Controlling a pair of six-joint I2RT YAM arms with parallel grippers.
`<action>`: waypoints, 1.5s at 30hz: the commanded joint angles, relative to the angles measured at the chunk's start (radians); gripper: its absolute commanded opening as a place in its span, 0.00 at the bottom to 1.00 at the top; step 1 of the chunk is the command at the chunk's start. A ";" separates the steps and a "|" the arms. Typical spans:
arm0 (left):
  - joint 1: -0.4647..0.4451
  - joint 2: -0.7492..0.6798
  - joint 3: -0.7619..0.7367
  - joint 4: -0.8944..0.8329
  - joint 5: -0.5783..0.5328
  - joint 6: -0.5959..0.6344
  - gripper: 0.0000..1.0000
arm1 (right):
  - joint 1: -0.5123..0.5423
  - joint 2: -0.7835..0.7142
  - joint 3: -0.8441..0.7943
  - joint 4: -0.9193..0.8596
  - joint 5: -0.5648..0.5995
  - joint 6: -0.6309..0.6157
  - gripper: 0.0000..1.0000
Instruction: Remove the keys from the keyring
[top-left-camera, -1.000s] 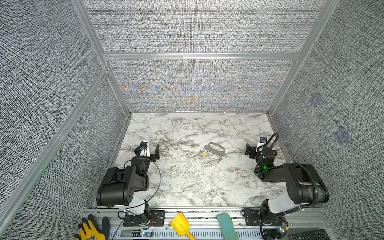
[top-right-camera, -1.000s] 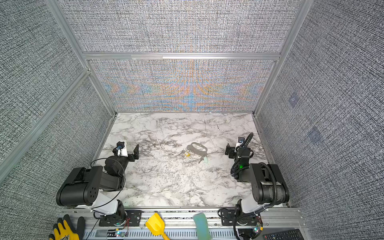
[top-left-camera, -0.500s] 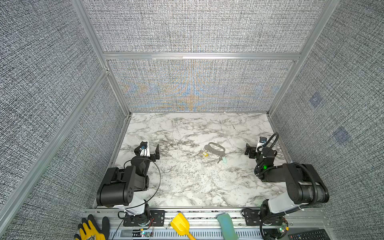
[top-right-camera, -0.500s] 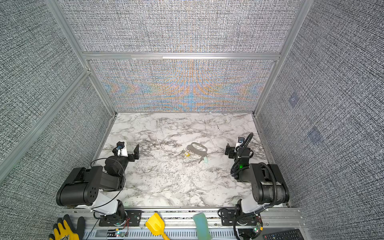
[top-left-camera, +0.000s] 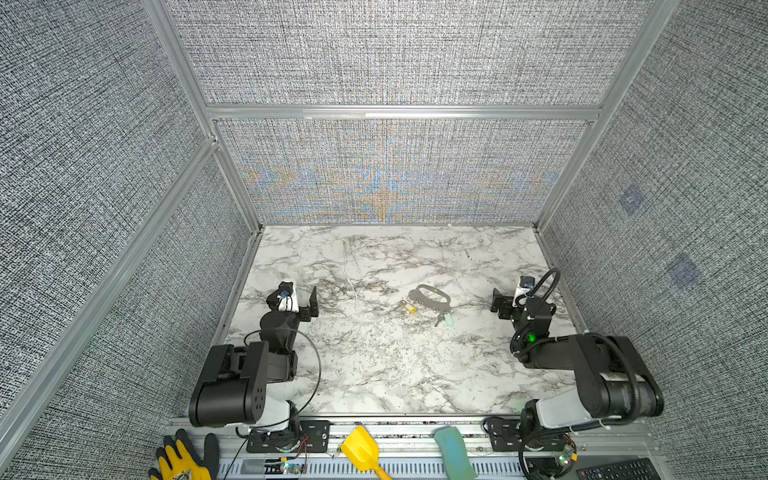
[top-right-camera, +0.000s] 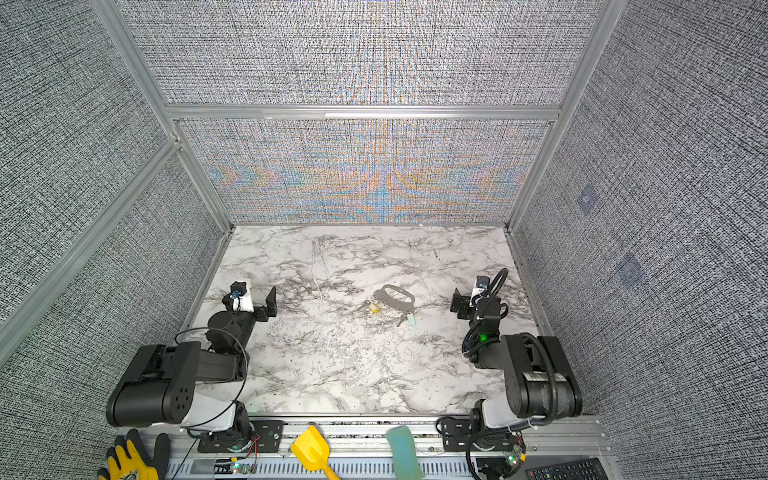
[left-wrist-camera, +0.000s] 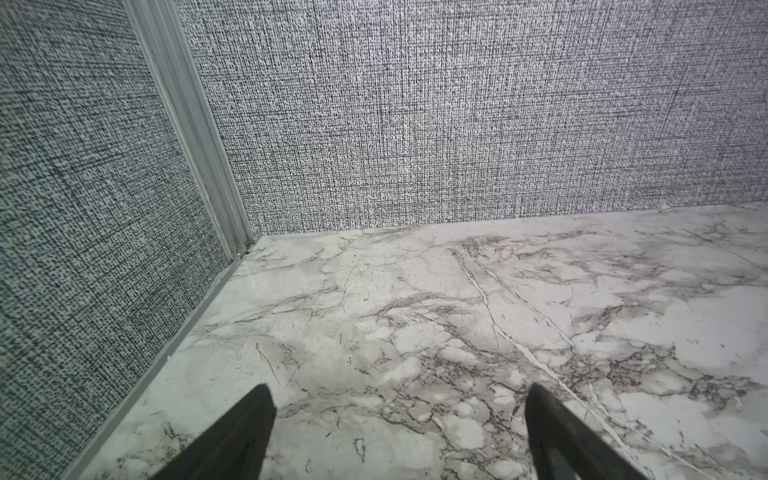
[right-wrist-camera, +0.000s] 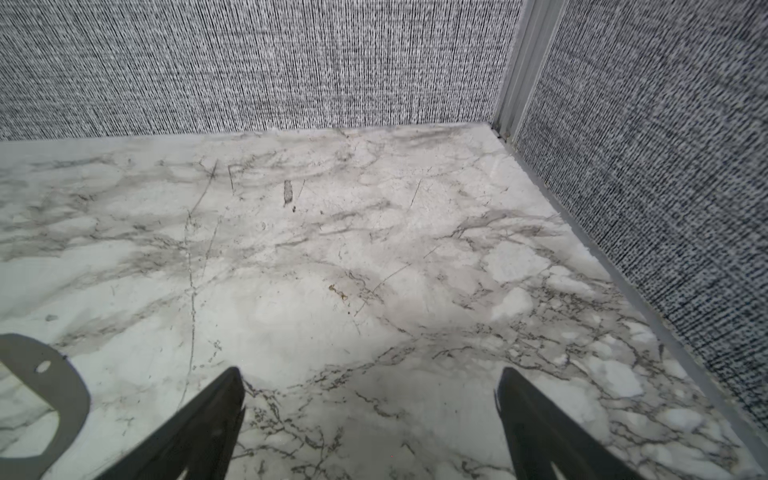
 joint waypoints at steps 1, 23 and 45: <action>0.002 -0.102 0.064 -0.218 0.017 0.005 0.96 | 0.002 -0.102 0.033 -0.120 0.002 -0.007 0.95; -0.468 0.078 0.679 -1.132 0.301 -0.208 0.73 | 0.261 -0.206 0.443 -1.039 -0.139 0.109 0.80; -0.586 0.694 1.312 -1.673 0.376 -0.258 0.56 | 0.261 0.024 0.563 -1.192 -0.169 0.098 0.72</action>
